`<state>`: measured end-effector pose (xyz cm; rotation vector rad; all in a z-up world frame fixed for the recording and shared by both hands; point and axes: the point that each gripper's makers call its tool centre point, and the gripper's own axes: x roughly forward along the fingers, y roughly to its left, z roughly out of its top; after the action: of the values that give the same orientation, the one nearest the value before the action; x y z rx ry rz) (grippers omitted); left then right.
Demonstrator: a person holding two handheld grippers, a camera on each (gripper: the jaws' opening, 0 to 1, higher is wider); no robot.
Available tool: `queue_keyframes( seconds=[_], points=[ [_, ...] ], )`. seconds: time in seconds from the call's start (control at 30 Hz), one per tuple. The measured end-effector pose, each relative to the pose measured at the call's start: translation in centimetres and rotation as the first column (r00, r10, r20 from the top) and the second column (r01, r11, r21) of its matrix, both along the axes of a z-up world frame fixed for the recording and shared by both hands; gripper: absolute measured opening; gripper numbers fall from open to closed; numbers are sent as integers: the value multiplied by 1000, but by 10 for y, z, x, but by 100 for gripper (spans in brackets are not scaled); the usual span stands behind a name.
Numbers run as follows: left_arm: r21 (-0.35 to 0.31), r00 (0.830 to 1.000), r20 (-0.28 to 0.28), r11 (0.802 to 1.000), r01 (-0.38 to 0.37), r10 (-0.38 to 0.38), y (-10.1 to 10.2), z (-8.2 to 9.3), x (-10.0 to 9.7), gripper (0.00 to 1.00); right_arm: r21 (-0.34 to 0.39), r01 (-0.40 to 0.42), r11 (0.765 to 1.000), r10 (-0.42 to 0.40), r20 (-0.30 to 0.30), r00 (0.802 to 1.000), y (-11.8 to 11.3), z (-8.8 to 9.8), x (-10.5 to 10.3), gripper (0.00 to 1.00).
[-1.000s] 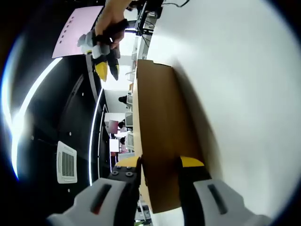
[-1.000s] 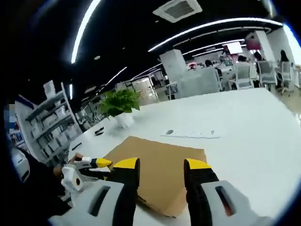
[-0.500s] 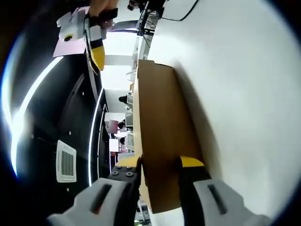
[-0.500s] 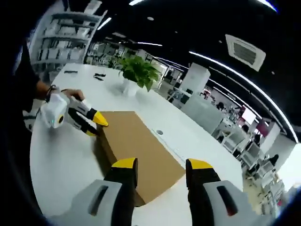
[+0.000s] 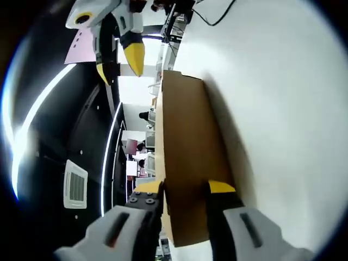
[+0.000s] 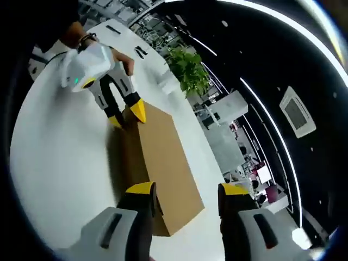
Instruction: Operate the shoe box by opening the lid, removing the specified soft item, and placing it in the target area until the item is outside and the box remains undamaged.
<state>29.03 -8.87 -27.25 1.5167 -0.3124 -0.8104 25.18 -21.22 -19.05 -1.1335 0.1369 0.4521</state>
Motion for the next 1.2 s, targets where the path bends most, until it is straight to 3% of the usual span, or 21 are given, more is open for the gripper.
queue_keyframes(
  seconds=[0.2,0.33,0.73,1.2],
  points=[
    [-12,1000,7,1000,4,-4,0,1,-2,30,-90,-38,995,39,19,999,20,-26,-3,50],
    [-19,1000,8,1000,8,-8,0,2,-2,30,-123,-12,992,13,5,1000,24,-52,1,51],
    [-25,1000,14,1000,12,-12,0,1,-1,30,-232,56,971,-36,86,996,22,-63,13,54],
    [-34,1000,14,999,15,-14,-1,0,0,30,-266,112,957,-69,167,984,19,-57,21,55]
  ],
)
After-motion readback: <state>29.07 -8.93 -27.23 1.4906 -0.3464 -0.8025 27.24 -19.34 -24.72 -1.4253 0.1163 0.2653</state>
